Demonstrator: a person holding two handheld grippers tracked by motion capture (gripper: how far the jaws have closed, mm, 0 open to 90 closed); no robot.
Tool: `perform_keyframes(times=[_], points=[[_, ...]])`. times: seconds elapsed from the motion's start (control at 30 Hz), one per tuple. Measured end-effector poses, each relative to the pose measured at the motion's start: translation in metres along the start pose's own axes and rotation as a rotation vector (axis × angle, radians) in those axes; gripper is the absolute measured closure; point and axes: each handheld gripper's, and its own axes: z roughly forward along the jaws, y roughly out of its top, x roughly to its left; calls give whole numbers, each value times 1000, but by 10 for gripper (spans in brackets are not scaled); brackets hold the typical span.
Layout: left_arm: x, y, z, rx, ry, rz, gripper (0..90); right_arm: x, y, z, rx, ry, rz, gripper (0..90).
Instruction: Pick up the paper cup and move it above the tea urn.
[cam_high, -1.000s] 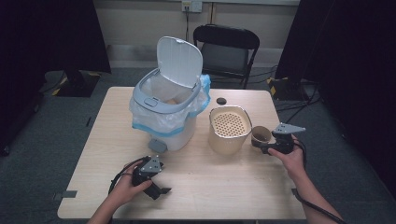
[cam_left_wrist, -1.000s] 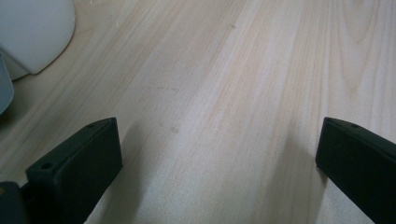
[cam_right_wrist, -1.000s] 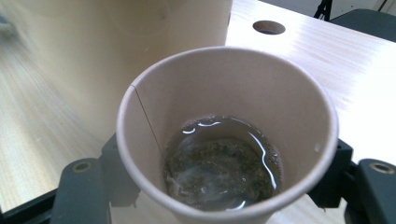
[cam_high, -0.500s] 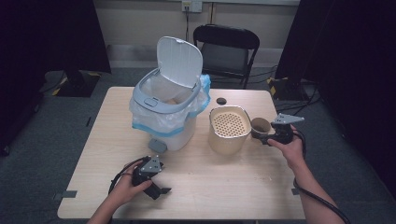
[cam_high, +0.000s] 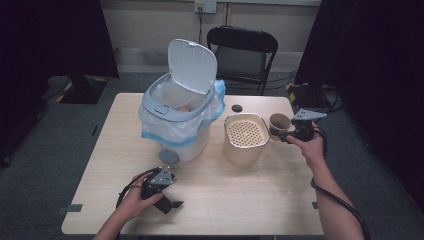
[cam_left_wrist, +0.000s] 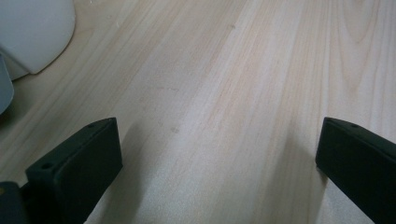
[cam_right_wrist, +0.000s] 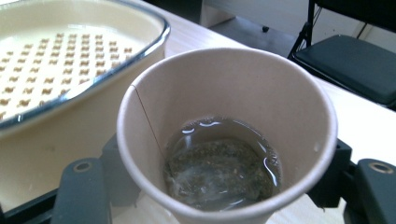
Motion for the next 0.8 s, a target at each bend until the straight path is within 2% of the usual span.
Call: perform_keyframes(times=[0.33, 0.53, 0.67, 0.8], points=[[0, 0, 0, 0, 0, 0, 0, -10, 17, 3, 0, -24, -27, 286], [0, 0, 0, 0, 0, 0, 0, -11, 33, 5, 19, -45, -90, 286], [0, 0, 0, 0, 0, 0, 0, -10, 43, 7, 10, -44, -115, 286], [0, 0, 0, 0, 0, 0, 0, -8, 54, 8, 0, -54, -165, 286]])
